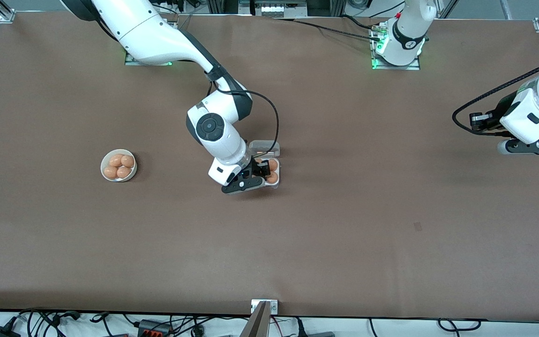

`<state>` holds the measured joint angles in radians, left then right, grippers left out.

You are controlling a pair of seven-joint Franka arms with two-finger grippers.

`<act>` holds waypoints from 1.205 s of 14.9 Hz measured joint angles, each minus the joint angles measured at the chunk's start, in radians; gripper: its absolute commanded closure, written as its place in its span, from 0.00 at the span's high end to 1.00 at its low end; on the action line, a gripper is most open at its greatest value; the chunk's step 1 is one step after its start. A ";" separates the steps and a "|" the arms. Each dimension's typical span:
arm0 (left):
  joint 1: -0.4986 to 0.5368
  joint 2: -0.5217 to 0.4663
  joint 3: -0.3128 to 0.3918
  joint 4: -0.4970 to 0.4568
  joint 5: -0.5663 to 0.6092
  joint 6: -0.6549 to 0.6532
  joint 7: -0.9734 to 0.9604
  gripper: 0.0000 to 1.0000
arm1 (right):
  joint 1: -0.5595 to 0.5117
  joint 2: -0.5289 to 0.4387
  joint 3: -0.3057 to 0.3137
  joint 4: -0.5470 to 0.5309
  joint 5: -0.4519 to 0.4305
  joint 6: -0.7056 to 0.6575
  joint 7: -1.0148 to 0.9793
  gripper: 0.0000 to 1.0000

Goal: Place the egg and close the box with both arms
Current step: 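Lower the egg into the empty slot and open the right gripper, then retract the right gripper while the left gripper reaches toward the box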

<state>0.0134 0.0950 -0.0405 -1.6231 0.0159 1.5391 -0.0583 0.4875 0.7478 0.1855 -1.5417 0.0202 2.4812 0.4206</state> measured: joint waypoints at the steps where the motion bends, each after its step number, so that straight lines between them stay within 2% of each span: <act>1: 0.000 0.001 0.000 0.000 0.000 -0.001 0.000 0.00 | -0.007 -0.009 -0.002 0.018 0.000 -0.048 0.000 1.00; 4: 0.000 0.003 0.000 0.001 0.000 -0.009 0.000 0.00 | -0.047 -0.060 -0.006 0.105 0.000 -0.255 0.000 1.00; 6: -0.003 0.003 -0.003 0.002 -0.005 -0.022 0.000 0.00 | -0.100 -0.115 -0.009 0.158 0.000 -0.418 0.000 1.00; 8: -0.014 0.004 -0.008 0.006 -0.033 -0.026 0.000 0.00 | -0.166 -0.171 -0.012 0.181 -0.001 -0.520 -0.002 1.00; 13: -0.106 0.016 -0.013 0.018 -0.127 -0.072 -0.079 0.00 | -0.377 -0.281 -0.020 0.187 -0.034 -0.725 -0.099 1.00; 18: -0.236 0.079 -0.017 0.029 -0.272 -0.094 -0.263 0.00 | -0.545 -0.358 -0.020 0.188 -0.038 -0.769 -0.168 1.00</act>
<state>-0.2230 0.1737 -0.0575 -1.5939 -0.2560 1.4456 -0.3217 -0.0576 0.3902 0.1658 -1.3536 -0.0180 1.7126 0.2526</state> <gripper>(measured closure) 0.991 0.000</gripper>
